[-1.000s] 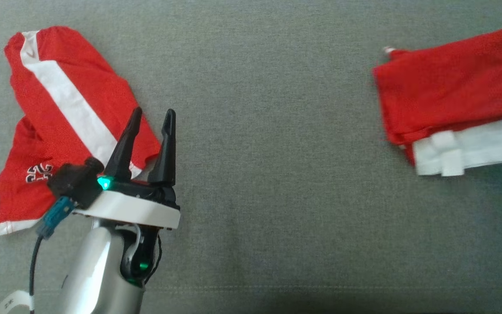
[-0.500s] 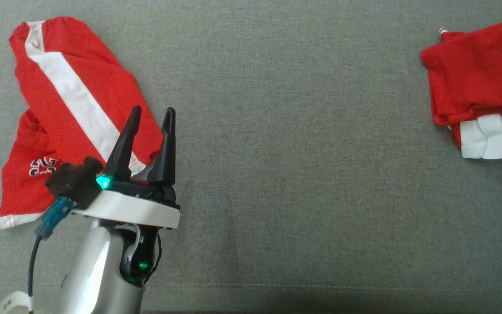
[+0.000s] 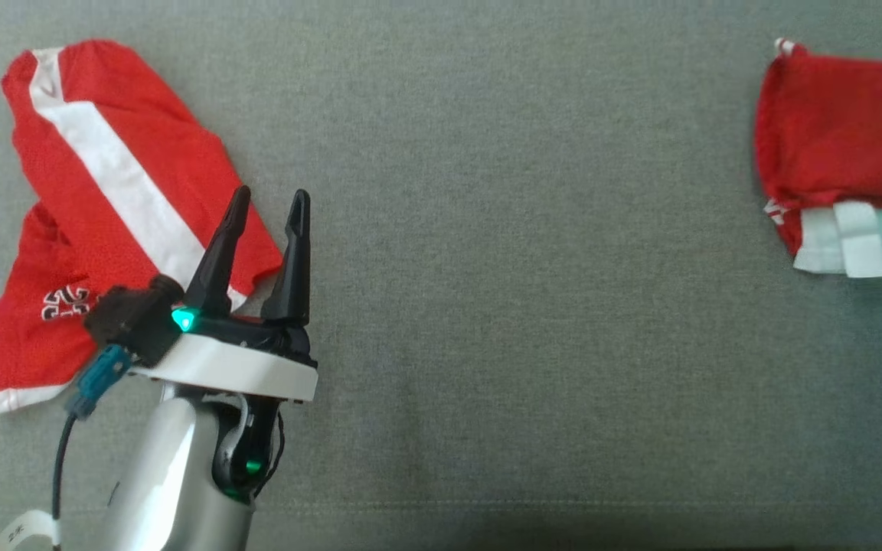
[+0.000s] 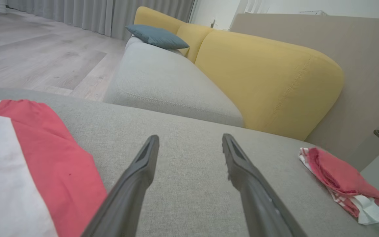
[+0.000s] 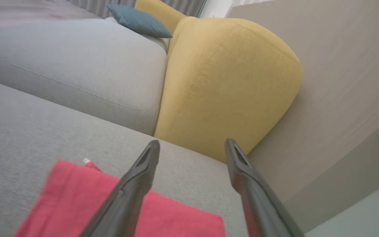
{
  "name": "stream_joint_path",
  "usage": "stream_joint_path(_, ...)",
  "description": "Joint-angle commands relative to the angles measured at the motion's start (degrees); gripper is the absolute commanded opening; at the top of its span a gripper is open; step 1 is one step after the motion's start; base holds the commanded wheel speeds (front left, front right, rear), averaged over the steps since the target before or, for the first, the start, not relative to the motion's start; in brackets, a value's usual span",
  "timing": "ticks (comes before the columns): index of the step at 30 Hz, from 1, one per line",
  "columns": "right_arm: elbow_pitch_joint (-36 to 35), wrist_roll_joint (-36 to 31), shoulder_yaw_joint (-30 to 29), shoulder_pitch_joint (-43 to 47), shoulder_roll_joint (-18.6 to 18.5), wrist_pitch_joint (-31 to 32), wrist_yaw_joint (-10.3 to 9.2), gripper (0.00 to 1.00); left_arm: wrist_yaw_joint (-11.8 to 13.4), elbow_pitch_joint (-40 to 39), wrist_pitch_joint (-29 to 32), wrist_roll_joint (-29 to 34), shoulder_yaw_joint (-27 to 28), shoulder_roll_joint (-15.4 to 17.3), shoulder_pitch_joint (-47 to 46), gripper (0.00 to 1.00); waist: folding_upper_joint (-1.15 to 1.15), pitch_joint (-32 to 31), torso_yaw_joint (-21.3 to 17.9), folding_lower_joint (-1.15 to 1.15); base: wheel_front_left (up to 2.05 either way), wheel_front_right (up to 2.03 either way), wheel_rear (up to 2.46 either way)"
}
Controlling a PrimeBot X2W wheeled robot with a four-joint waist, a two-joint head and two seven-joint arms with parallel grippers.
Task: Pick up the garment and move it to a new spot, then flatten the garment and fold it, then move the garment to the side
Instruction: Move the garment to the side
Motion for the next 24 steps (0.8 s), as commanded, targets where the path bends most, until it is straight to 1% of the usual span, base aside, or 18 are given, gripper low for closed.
stream_joint_path(1, -2.3, 0.8, 1.3, -0.3, 0.2, -1.0, -0.05, 1.00, -0.4, -1.5, -0.3, 0.2, 1.9, 0.6, -1.4, 1.00, 0.00, -1.5, -0.2, 0.00, 0.00, 0.00, 0.00)
stream_joint_path(8, -3.3, 3.2, 5.0, 1.1, 4.3, -3.0, -0.05, 1.00, -0.4, -1.3, -0.3, -0.4, 2.9, 0.6, 0.1, 1.00, 0.00, -6.3, -0.2, 0.00, 0.00, 0.00, 0.00)
stream_joint_path(14, -4.4, 7.6, 8.2, 4.6, 10.3, -6.2, -0.05, 1.00, -0.4, -1.5, -0.3, -0.4, 4.6, 0.6, 2.1, 1.00, 0.00, -10.4, -0.4, 0.00, 0.00, 0.00, 0.00)
stream_joint_path(18, -5.2, 9.4, 9.9, 8.1, 13.6, -8.2, -0.05, 1.00, -0.4, -1.7, -0.3, -0.6, 5.7, 0.6, 3.5, 1.00, 0.00, -12.2, -0.5, 0.00, 0.00, 0.00, 0.00)
stream_joint_path(21, -5.8, 11.5, 9.1, 10.9, 15.0, -8.9, -0.05, 1.00, -0.4, -1.7, -0.3, -0.6, 6.1, 0.6, 4.5, 1.00, 0.00, -13.5, -0.5, 0.00, 0.00, 0.00, 0.00)
stream_joint_path(24, -6.6, 13.9, 9.1, 14.1, 15.5, -9.4, -0.05, 1.00, -0.4, -1.9, -0.3, -0.9, 6.7, 0.6, 5.4, 1.00, 0.00, -14.4, -0.7, 0.00, 0.00, 0.00, 0.00)
